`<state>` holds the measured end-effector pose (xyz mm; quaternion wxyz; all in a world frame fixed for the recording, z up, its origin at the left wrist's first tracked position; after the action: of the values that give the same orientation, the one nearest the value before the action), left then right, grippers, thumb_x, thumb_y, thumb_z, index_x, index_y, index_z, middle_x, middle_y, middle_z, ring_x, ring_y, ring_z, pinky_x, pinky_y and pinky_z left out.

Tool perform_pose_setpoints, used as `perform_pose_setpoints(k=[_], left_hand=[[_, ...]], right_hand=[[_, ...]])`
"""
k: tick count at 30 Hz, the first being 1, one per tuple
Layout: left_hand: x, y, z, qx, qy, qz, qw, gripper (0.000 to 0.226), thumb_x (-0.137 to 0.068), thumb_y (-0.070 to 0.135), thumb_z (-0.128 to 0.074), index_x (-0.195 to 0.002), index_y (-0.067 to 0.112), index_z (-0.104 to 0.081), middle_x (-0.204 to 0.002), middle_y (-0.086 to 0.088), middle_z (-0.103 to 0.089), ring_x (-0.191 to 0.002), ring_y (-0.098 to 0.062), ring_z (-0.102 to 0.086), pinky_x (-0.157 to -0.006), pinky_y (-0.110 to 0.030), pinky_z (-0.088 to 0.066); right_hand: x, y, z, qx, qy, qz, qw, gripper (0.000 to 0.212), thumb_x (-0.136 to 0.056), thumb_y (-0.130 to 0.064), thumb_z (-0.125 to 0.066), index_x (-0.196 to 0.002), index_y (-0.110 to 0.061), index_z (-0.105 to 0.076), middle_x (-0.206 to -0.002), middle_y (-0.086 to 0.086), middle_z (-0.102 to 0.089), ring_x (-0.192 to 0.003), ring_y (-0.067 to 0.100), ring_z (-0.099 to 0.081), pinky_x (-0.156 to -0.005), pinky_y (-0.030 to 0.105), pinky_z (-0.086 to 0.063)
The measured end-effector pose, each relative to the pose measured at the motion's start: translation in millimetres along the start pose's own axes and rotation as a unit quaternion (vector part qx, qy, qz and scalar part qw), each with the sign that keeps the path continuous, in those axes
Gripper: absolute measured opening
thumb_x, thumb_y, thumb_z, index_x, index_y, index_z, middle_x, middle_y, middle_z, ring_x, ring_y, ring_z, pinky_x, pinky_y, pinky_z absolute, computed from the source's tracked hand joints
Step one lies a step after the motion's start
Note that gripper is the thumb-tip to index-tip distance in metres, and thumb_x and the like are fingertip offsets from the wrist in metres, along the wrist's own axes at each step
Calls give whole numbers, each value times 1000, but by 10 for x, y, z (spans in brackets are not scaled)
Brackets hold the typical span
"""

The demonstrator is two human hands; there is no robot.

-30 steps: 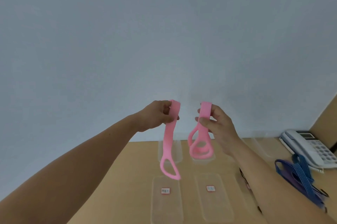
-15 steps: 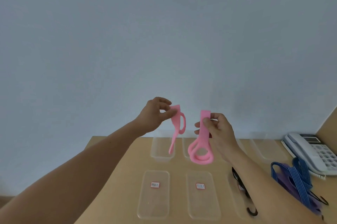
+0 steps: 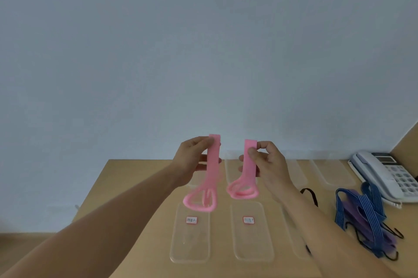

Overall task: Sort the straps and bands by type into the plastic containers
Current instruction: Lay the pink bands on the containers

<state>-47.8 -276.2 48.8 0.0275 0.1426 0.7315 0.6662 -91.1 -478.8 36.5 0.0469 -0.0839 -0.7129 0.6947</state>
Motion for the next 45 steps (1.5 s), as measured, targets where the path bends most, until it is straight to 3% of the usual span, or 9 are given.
perform_pose_setpoints(k=[6,11,17,20,24,29,35,39,45], left_hand=[[18,-566,92,42,-90,66,993,33,-92,-4,-53,-122,8,-58,-100,-9,-67,-79,-30,-68,-63,-41,-58],[-10,-869,27,123,-57,99,986,48,-69,16,-57,-117,11,-58,-93,-10,-63,-76,-26,-63,-68,-41,-56],[-77,-844,-97,112,-22,38,993,49,-82,-1,-70,-125,8,-48,-122,-10,-54,-89,-33,-69,-76,-47,-59],[-108,-751,-109,121,2,2,993,47,-86,-10,-65,-125,8,-46,-118,-9,-55,-79,-35,-71,-71,-45,-60],[-144,-566,-91,93,29,-57,994,40,-80,2,-68,-116,16,-58,-120,-3,-63,-98,-28,-63,-68,-38,-56],[-87,-107,-21,141,28,-88,986,24,-96,1,-50,-104,15,-68,-102,0,-73,-79,-23,-66,-67,-31,-53],[-35,-238,131,107,12,8,994,26,-103,21,-45,-122,9,-59,-108,-6,-73,-84,-33,-71,-81,-47,-52],[13,-805,274,35,23,129,991,23,-105,20,-44,-117,6,-57,-96,-10,-70,-63,-26,-66,-60,-34,-53],[-45,-1565,475,-57,47,229,971,19,-104,8,-40,-113,-5,-51,-92,-19,-66,-56,-29,-60,-51,-38,-54]], right_hand=[[30,391,-21,10,19,-58,998,9,-100,-11,-53,-105,-5,-52,-89,15,-74,-68,39,-70,-59,44,-59],[97,633,-57,36,18,-101,994,10,-99,-11,-54,-107,-6,-52,-91,15,-74,-71,39,-70,-61,44,-60],[96,657,-163,42,6,-109,993,4,-99,-15,-54,-103,-13,-54,-94,15,-73,-84,32,-71,-66,43,-60],[88,545,-202,22,-1,-99,995,5,-100,-15,-53,-104,-12,-53,-94,15,-74,-82,30,-72,-65,39,-58],[96,362,-165,-29,1,-83,996,10,-99,-14,-53,-107,-7,-53,-94,17,-73,-69,31,-71,-56,34,-57],[19,264,5,2,43,-47,998,13,-99,-17,-55,-107,-6,-54,-89,13,-74,-65,32,-71,-55,37,-58],[56,579,82,71,31,-92,993,11,-99,-11,-54,-108,-6,-56,-88,13,-74,-69,32,-71,-59,40,-58],[140,851,95,92,22,-180,979,7,-96,-8,-54,-103,-9,-56,-87,17,-72,-59,27,-69,-54,38,-56],[86,1481,150,205,-5,-275,939,3,-89,-14,-57,-88,-11,-59,-88,14,-70,-77,30,-68,-74,49,-58]])
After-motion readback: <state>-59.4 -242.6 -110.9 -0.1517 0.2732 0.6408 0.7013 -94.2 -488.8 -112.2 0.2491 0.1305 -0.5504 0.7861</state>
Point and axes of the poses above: each hand's wrist, its own x-axis away from the middle knuckle, its own z-axis out of the back of the hand, y = z × x, the point moved 3 cm from there along -x, towards the middle knuckle
